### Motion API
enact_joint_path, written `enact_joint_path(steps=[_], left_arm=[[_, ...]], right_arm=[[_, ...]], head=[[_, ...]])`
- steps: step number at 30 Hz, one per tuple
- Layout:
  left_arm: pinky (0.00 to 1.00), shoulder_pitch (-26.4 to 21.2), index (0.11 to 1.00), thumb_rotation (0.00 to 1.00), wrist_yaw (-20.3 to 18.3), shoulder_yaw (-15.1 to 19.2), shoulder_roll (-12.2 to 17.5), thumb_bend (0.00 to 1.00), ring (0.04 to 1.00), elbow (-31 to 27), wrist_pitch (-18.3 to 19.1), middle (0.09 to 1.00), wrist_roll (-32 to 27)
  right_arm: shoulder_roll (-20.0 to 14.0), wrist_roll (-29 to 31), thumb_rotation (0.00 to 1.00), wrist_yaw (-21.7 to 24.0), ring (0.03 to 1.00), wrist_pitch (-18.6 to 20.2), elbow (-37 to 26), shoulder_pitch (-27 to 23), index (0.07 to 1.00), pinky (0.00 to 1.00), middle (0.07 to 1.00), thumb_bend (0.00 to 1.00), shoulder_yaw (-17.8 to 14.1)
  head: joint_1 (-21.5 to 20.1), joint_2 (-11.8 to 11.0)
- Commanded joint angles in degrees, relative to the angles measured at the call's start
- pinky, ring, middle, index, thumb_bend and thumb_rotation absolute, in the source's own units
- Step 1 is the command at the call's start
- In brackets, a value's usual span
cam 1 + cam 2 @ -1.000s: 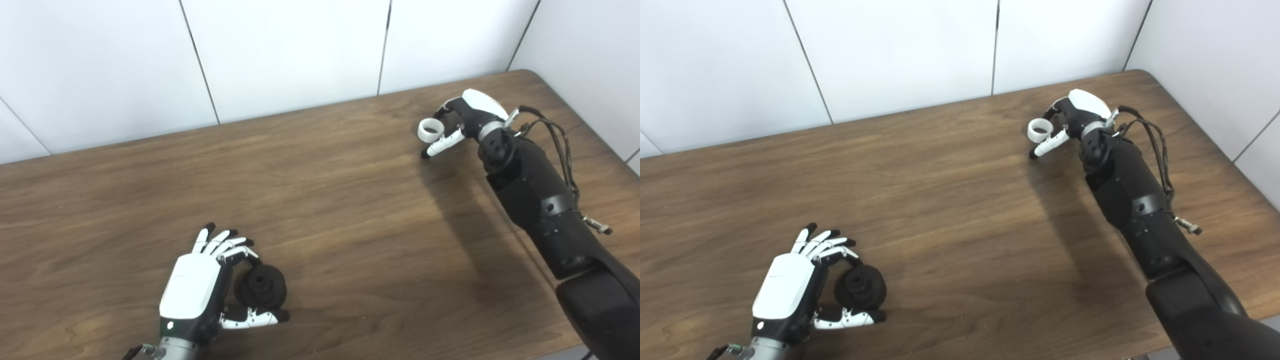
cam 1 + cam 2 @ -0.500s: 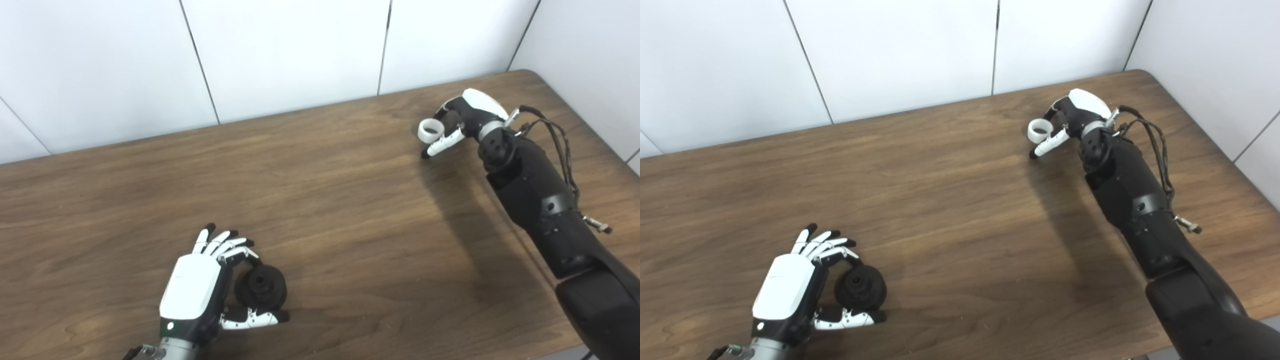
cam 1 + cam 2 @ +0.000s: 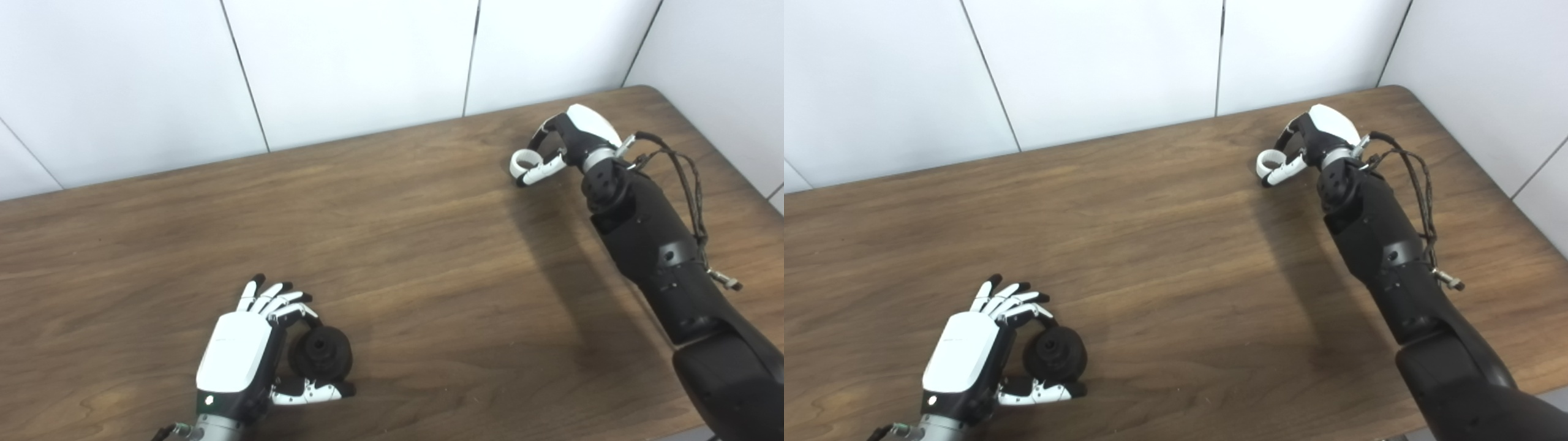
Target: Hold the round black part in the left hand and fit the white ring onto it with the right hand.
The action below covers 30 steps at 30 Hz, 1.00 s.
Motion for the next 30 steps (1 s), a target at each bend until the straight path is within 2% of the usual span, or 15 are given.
enact_joint_path(steps=[1, 7, 8, 9, 11, 12, 14, 16, 22, 27, 30], left_arm=[[1.00, 0.1, 0.484, 0.05, -0.4, -0.1, 0.3, 0.52, 0.881, -1.2, -0.2, 0.772, 0.7], [1.00, 0.0, 0.484, 0.05, -0.5, -0.4, -0.2, 0.52, 0.877, -1.5, 0.2, 0.771, 1.1], [1.00, -0.2, 0.484, 0.05, 0.2, -0.6, -0.3, 0.52, 0.881, -0.5, -0.1, 0.774, 1.2], [1.00, -1.8, 0.484, 0.05, 4.5, -1.5, -0.9, 0.52, 0.882, 6.8, -1.7, 0.774, 1.8], [1.00, -2.1, 0.482, 0.06, 6.1, -1.9, -1.0, 0.52, 0.959, 8.8, -2.1, 0.829, 2.0], [1.00, -1.8, 0.482, 0.06, 5.2, -1.9, -0.9, 0.52, 0.974, 7.0, -1.7, 0.828, 1.9], [1.00, -0.8, 0.482, 0.06, 2.3, -1.6, -0.5, 0.52, 0.931, 2.1, -0.3, 0.800, 1.6], [1.00, -0.5, 0.483, 0.05, 1.0, -1.5, -0.5, 0.52, 0.899, 0.4, 0.4, 0.783, 1.6], [1.00, -0.3, 0.484, 0.05, -0.3, -1.6, -1.2, 0.52, 0.885, -0.7, 1.0, 0.776, 2.3], [1.00, -0.3, 0.484, 0.05, -0.3, -1.9, -1.8, 0.52, 0.885, -0.6, 1.2, 0.776, 2.9], [1.00, -0.5, 0.483, 0.05, -0.3, -2.0, -2.3, 0.52, 0.882, -0.3, 1.4, 0.775, 3.2]], right_arm=[[-2.2, -0.1, 0.13, -1.0, 0.937, -0.2, -1.6, -1.6, 0.486, 0.97, 0.831, 0.52, -0.3], [-3.1, 1.1, 0.13, -0.2, 0.944, -0.5, -3.8, -0.8, 0.486, 0.97, 0.827, 0.52, 0.0], [-3.4, 1.5, 0.13, 0.5, 0.939, -1.0, -5.4, -0.4, 0.485, 0.98, 0.825, 0.52, 0.2], [-3.8, 1.7, 0.13, 1.3, 0.938, -1.3, -7.1, 0.0, 0.485, 0.98, 0.824, 0.52, 0.6], [-4.5, 2.1, 0.13, 3.0, 0.943, -1.5, -10.1, 0.6, 0.485, 1.00, 0.820, 0.52, 1.4], [-4.8, 2.2, 0.13, 3.8, 0.947, -1.5, -11.6, 0.8, 0.486, 1.00, 0.818, 0.52, 2.0], [-5.0, 1.9, 0.14, 5.8, 0.966, -0.8, -15.3, 1.3, 0.486, 1.00, 0.828, 0.52, 3.1], [-4.6, 0.9, 0.14, 7.9, 0.968, -0.2, -18.7, 1.7, 0.486, 1.00, 0.836, 0.52, 3.6], [-3.3, 0.0, 0.13, 13.5, 0.959, -0.1, -28.2, 3.4, 0.485, 0.93, 0.821, 0.52, 5.1], [-0.9, -2.1, 0.13, 19.1, 0.965, 0.0, -34.4, 4.6, 0.485, 0.95, 0.836, 0.52, 5.0], [0.5, -3.4, 0.14, 21.5, 0.965, -0.1, -38.6, 5.1, 0.485, 0.99, 0.823, 0.52, 6.1]], head=[[0.1, 0.1], [1.1, 0.1], [1.1, 0.1], [1.5, 0.2], [2.0, 0.2], [2.1, 0.2], [2.5, 0.3], [2.8, 0.3], [4.1, 0.4], [5.7, 0.4], [6.6, 0.4]])
